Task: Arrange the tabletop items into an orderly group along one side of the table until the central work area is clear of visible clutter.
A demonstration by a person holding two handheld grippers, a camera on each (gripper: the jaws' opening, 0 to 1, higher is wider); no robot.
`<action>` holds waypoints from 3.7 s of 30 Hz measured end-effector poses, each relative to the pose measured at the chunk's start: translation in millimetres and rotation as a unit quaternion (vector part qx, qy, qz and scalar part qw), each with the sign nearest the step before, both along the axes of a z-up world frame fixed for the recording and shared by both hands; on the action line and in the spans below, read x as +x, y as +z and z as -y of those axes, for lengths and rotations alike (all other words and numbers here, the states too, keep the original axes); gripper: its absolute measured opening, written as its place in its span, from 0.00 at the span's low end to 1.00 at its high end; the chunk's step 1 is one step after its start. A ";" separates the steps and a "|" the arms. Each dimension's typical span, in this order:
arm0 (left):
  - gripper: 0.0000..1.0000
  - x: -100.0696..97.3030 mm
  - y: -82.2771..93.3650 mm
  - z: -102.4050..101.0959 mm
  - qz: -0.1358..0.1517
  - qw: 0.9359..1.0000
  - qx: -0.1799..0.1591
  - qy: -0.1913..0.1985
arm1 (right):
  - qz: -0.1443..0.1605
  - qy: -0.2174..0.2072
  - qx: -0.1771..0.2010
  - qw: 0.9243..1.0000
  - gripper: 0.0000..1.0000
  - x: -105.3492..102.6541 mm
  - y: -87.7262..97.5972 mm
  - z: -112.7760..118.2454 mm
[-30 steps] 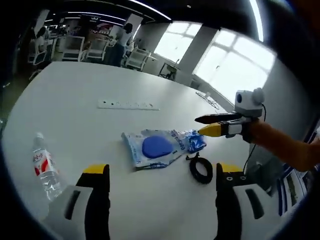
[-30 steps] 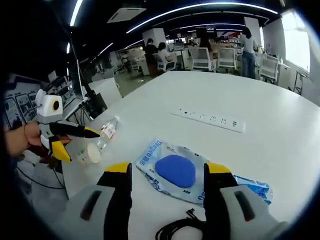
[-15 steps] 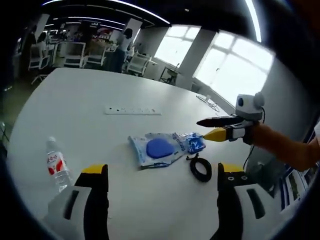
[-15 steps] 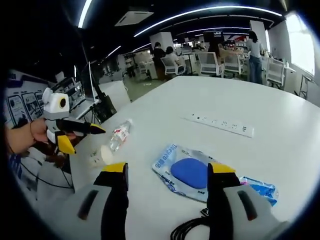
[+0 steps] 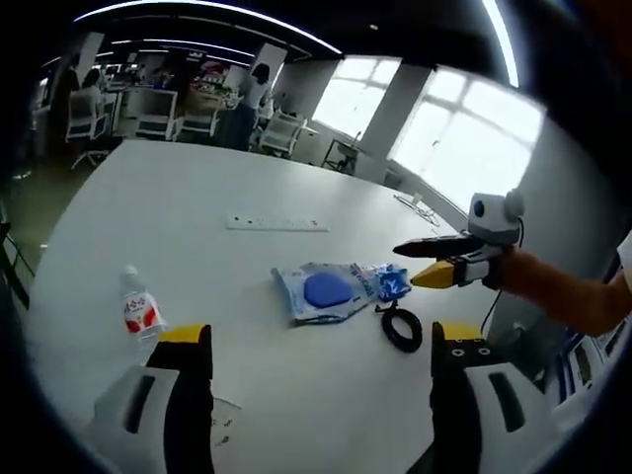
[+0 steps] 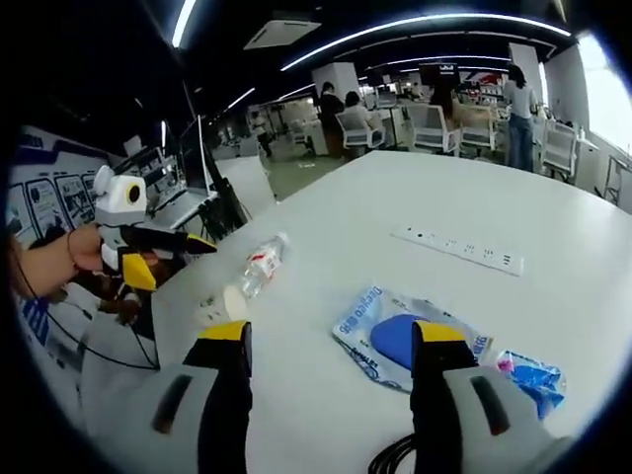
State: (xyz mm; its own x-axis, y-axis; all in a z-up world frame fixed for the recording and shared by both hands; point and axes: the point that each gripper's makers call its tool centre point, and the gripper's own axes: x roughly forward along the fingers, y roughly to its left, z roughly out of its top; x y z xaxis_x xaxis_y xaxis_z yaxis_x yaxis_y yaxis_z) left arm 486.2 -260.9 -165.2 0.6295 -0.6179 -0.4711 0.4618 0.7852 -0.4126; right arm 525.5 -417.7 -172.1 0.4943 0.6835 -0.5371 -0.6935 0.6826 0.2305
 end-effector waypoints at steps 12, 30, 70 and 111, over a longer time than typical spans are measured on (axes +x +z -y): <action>0.96 -15.9 1.4 -33.8 0.002 1.000 0.006 0.015 | 0.001 0.022 0.009 1.000 0.64 -10.1 1.9 -29.3; 0.97 -44.6 -4.7 -80.4 -0.012 0.999 0.008 0.039 | -0.014 0.092 0.015 0.996 0.63 -30.4 -8.6 -92.6; 0.98 -88.1 -28.0 -138.8 -0.047 0.992 -0.017 0.117 | -0.127 0.286 0.029 0.949 0.31 -53.0 -98.6 -225.0; 0.97 -79.5 -28.3 -126.4 -0.043 0.993 -0.027 0.110 | -0.137 0.369 0.048 0.918 0.00 -85.3 -77.9 -211.2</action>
State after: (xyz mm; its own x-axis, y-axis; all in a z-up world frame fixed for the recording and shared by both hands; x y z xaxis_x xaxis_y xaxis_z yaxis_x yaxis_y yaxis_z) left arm 406.7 -134.5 -193.5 0.7107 -0.4954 -0.4995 0.2420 0.8388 -0.4876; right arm 440.3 -206.4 -250.0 -0.2669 0.8285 -0.4924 -0.8659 0.0182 0.5000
